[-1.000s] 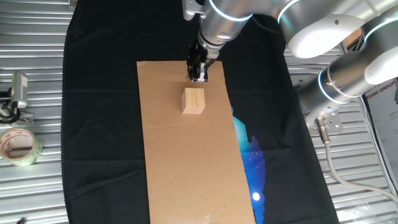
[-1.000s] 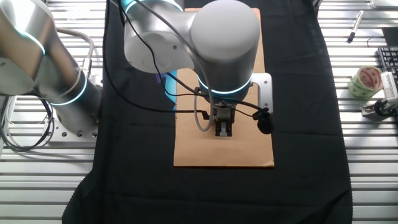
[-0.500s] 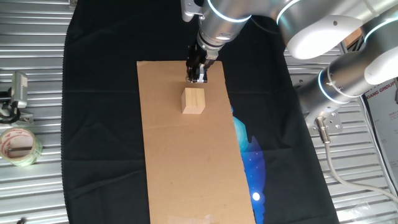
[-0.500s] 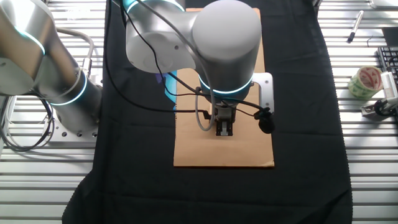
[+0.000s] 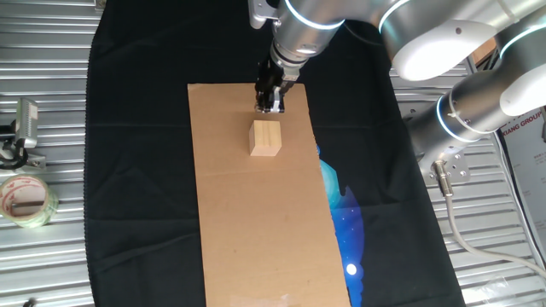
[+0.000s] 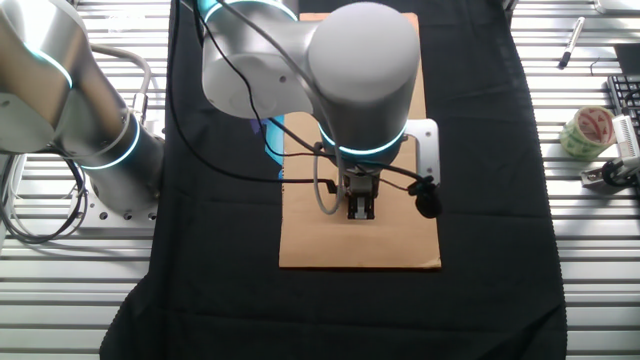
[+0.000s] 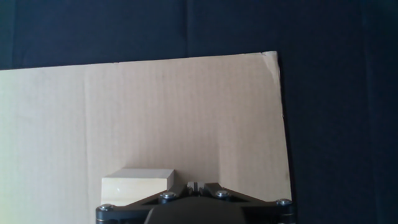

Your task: Use the gripper to push the small block from left to right

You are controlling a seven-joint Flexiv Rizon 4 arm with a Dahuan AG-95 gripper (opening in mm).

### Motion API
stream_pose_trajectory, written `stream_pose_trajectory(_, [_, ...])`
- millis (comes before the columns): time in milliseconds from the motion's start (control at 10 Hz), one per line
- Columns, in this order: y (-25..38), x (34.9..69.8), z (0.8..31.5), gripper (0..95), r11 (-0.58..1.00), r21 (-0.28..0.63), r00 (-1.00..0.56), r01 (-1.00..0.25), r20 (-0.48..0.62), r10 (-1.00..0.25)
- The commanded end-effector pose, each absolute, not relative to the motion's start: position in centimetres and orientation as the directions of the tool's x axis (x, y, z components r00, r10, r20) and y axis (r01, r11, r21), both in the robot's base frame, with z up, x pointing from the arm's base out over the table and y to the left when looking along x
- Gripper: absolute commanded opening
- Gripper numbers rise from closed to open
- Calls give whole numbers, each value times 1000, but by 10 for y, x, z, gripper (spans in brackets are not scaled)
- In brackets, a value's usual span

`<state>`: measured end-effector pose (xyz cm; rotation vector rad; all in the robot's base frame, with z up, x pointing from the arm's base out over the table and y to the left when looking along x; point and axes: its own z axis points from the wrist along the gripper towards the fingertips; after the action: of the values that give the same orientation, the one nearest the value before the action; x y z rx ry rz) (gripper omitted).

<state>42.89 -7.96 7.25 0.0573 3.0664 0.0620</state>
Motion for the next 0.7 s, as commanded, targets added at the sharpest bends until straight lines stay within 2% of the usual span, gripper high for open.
stream_pose_trajectory(100, [-80,429,72,0,999,31,-997,39,-71,41])
stream_pose_trajectory(700, [-80,429,72,0,1000,5,-1000,9,4,9])
